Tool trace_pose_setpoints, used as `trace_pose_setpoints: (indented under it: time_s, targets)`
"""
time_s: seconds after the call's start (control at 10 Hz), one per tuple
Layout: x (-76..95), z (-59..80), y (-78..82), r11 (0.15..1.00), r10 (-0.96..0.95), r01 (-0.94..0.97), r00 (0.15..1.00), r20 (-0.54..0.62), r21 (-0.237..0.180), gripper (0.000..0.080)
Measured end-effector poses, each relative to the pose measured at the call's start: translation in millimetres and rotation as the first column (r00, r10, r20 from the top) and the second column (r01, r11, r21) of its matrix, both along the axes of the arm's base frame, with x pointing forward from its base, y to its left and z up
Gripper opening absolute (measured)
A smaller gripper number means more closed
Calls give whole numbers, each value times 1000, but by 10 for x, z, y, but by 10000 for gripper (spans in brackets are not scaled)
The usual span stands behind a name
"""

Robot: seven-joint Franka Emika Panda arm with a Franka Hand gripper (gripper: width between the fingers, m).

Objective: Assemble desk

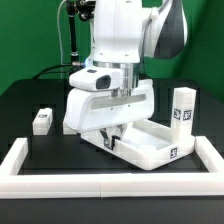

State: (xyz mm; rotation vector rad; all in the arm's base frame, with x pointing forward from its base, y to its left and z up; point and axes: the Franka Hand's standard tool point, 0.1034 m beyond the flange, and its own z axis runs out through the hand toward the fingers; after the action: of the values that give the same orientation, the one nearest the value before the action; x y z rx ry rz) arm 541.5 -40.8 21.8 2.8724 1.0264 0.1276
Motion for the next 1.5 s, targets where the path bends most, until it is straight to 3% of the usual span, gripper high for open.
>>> trace_pose_setpoints:
  time_s: [0.3, 0.5, 0.6, 0.8, 1.2, 1.4, 1.5]
  targets:
    - [98, 47, 26, 976, 213, -213, 977, -2, -39, 62]
    - [347, 117, 260, 933, 357, -355, 934, 21, -59, 62]
    - [384, 104, 283, 889, 454, -452, 891, 15, -78, 62]
    - [388, 98, 176, 827, 556, -553, 831, 3, -98, 62]
    - [417, 103, 171, 697, 705, -705, 707, -50, -135, 64]
    - [768, 108, 558, 616, 777, -774, 627, -44, -146, 64]
    - [842, 88, 627, 622, 774, -768, 633, -29, -151, 64]
